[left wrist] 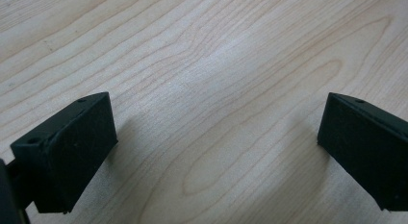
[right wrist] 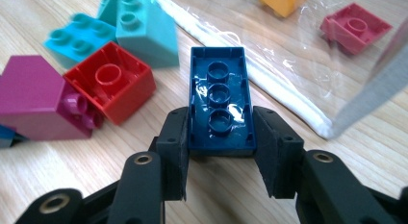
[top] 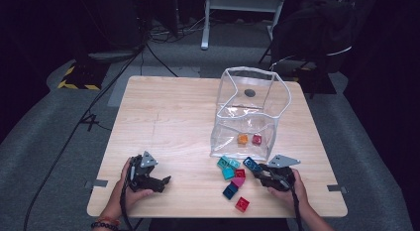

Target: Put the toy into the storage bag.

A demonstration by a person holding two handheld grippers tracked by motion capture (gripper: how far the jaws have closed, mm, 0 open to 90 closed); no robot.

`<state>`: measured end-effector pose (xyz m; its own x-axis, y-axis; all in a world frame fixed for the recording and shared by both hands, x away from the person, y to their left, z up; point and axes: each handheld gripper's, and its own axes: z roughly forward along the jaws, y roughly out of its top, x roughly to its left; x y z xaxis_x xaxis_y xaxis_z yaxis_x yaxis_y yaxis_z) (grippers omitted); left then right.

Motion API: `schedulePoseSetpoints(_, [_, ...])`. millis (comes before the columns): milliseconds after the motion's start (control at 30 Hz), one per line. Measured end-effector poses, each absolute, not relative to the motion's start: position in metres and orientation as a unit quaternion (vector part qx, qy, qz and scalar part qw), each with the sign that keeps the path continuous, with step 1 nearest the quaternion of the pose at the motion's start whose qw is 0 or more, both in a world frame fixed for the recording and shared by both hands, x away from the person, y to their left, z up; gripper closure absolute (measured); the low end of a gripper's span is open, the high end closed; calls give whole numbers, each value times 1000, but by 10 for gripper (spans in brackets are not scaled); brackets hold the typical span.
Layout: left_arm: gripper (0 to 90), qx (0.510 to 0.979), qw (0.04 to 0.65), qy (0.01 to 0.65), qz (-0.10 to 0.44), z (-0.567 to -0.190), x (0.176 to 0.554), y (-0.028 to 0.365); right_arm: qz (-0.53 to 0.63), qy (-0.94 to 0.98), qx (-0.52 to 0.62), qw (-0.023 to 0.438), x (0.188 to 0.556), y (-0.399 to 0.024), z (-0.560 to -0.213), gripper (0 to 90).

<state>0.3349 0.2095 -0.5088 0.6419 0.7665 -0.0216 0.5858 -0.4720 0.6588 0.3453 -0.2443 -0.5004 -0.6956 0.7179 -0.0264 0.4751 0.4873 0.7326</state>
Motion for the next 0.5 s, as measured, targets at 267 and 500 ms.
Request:
schedulePoseSetpoints(267, [3,846,323,400,140,-509,335,209,373,845,346,163,343,-256,-495,598])
schedulePoseSetpoints(500, [3,846,323,400,140,-509,335,209,395,838,339,165,338,-275,-484,598])
